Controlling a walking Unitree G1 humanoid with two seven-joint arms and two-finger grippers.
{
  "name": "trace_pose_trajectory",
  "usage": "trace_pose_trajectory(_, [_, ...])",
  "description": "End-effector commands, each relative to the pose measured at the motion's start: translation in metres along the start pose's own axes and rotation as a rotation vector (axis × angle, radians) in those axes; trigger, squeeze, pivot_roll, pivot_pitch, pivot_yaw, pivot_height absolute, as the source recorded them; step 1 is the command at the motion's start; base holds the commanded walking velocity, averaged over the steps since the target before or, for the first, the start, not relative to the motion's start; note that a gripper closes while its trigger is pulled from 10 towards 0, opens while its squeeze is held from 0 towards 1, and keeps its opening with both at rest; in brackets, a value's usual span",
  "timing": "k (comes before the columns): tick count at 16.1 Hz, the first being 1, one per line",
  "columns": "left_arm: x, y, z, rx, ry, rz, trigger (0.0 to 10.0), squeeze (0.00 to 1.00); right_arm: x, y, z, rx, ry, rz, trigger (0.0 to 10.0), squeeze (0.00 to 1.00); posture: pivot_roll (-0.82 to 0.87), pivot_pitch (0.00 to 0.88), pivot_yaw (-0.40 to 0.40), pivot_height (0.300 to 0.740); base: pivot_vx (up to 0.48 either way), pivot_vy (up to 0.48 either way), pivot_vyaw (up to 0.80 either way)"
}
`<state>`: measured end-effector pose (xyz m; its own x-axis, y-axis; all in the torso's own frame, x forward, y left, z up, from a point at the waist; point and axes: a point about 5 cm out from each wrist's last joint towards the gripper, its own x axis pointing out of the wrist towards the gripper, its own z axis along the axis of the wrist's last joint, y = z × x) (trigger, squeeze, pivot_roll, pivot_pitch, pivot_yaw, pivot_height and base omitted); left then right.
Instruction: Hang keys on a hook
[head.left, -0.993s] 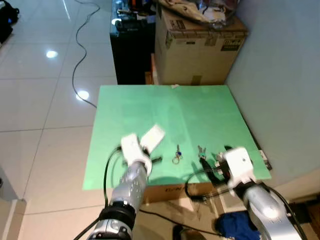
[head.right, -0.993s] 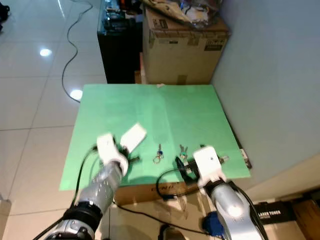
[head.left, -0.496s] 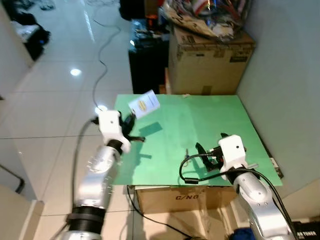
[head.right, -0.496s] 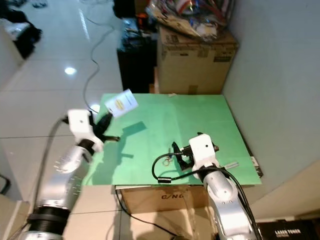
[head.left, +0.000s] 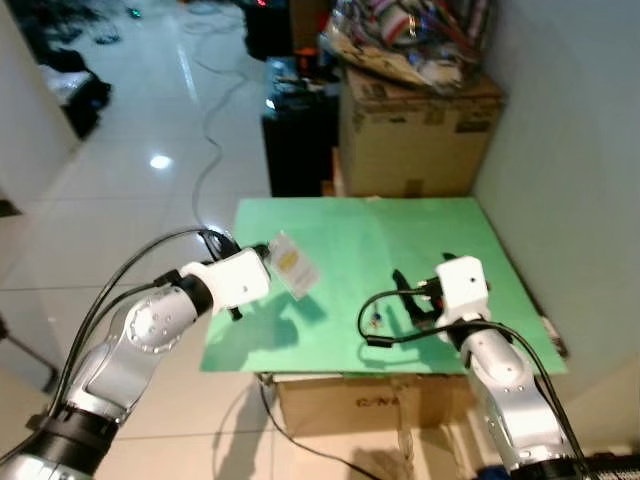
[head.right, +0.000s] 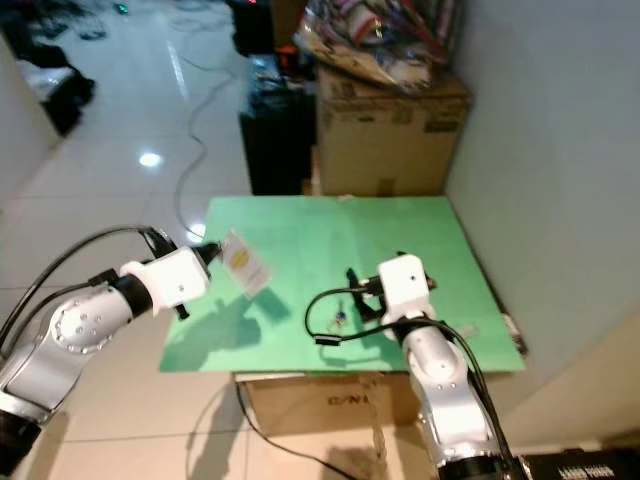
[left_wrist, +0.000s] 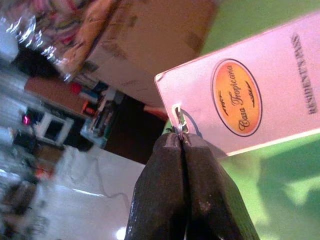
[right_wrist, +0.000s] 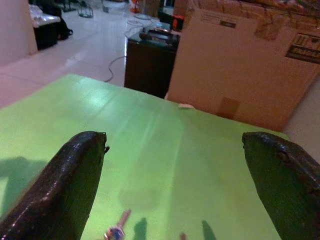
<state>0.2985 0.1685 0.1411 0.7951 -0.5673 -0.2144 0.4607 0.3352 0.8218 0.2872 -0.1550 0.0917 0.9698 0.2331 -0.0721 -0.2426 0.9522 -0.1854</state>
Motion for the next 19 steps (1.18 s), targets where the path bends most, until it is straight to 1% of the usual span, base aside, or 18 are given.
trace_pose_trajectory(1, [0.0,0.0,0.001,0.114,0.005,-0.063,0.0,0.0,0.004,0.004,0.002,-0.004,-0.018,0.006,10.0,0.0,-0.16,0.0,0.053,0.74,0.0,0.0,0.0])
trace_pose_trajectory(2, [0.002,-0.001,0.0,0.145,0.012,-0.077,2.2,0.0,0.006,0.006,0.003,-0.001,-0.023,0.012,10.0,0.0,-0.16,0.0,0.052,0.74,0.0,0.0,0.0])
trace_pose_trajectory(3, [0.005,-0.003,0.0,0.064,0.004,-0.036,10.0,0.0,0.007,0.007,0.004,-0.001,-0.029,0.015,10.0,0.0,-0.16,0.0,0.051,0.74,0.0,0.0,0.0])
trace_pose_trajectory(4, [0.006,-0.003,0.0,0.022,-0.002,-0.005,10.0,0.0,0.008,0.006,0.004,-0.001,-0.031,0.014,10.0,0.0,-0.16,0.0,0.05,0.74,0.0,0.0,0.0])
trace_pose_trajectory(5, [0.006,0.0,0.0,0.008,-0.004,0.053,10.0,0.0,0.008,0.006,0.004,-0.002,-0.033,0.015,10.0,0.0,-0.16,0.0,0.05,0.74,0.0,0.0,0.0])
trace_pose_trajectory(6, [0.007,0.001,-0.001,-0.043,-0.005,0.09,10.0,0.0,0.009,0.006,0.003,-0.002,-0.035,0.015,10.0,0.0,-0.16,0.0,0.049,0.74,0.0,0.0,0.0])
trace_pose_trajectory(7, [0.008,0.0,-0.002,-0.19,-0.01,0.12,10.0,0.0,0.009,0.008,0.003,-0.002,-0.038,0.019,10.0,0.0,-0.16,0.0,0.048,0.74,0.0,0.0,0.0])
trace_pose_trajectory(8, [0.009,0.0,-0.002,-0.259,-0.014,0.144,10.0,0.0,0.009,0.008,0.004,-0.002,-0.04,0.021,10.0,0.0,-0.16,0.0,0.049,0.74,0.0,0.0,0.0])
trace_pose_trajectory(9, [0.011,0.0,-0.012,-0.623,0.016,0.285,10.0,0.0,0.01,0.009,0.005,-0.002,-0.047,0.026,10.0,0.0,-0.16,0.0,0.047,0.74,0.0,0.0,0.0])
trace_pose_trajectory(10, [0.012,-0.006,-0.018,-0.842,0.044,0.345,10.0,0.0,0.011,0.009,0.006,-0.001,-0.052,0.027,10.0,0.0,-0.16,0.0,0.047,0.74,0.0,0.0,0.0])
trace_pose_trajectory(11, [0.014,-0.015,-0.019,-0.945,0.053,0.362,10.0,0.0,0.011,0.009,0.006,-0.002,-0.051,0.028,10.0,0.0,-0.16,0.0,0.045,0.74,0.0,0.0,0.0])
trace_pose_trajectory(12, [0.017,-0.026,-0.013,-1.034,0.041,0.364,10.0,0.0,0.01,0.008,0.005,-0.003,-0.05,0.03,10.0,0.0,-0.16,0.0,0.04,0.74,0.0,0.0,0.0])
trace_pose_trajectory(13, [0.02,-0.034,-0.009,-1.1,0.039,0.361,10.0,0.0,0.011,0.008,0.005,-0.004,-0.05,0.032,10.0,0.0,-0.16,0.0,0.039,0.74,0.0,0.0,0.0])
trace_pose_trajectory(16, [0.023,-0.045,-0.005,-1.191,0.045,0.361,10.0,0.0,0.013,0.007,0.006,-0.001,-0.053,0.031,10.0,0.0,-0.16,0.0,0.038,0.74,0.0,0.0,0.0])
trace_pose_trajectory(17, [0.023,-0.046,-0.004,-1.193,0.046,0.377,10.0,0.0,0.014,0.007,0.006,0.005,-0.054,0.03,10.0,0.0,-0.16,0.0,0.039,0.74,0.0,0.0,0.0])
trace_pose_trajectory(18, [0.023,-0.047,-0.005,-1.19,0.053,0.387,10.0,0.0,0.014,0.007,0.006,0.037,-0.053,0.024,10.0,0.0,-0.16,0.0,0.038,0.74,0.0,0.0,0.0])
trace_pose_trajectory(19, [0.023,-0.048,-0.007,-1.202,0.06,0.4,10.0,0.0,0.015,0.005,0.006,0.104,-0.04,0.001,10.0,0.0,-0.16,0.0,0.038,0.74,0.0,0.0,0.0])
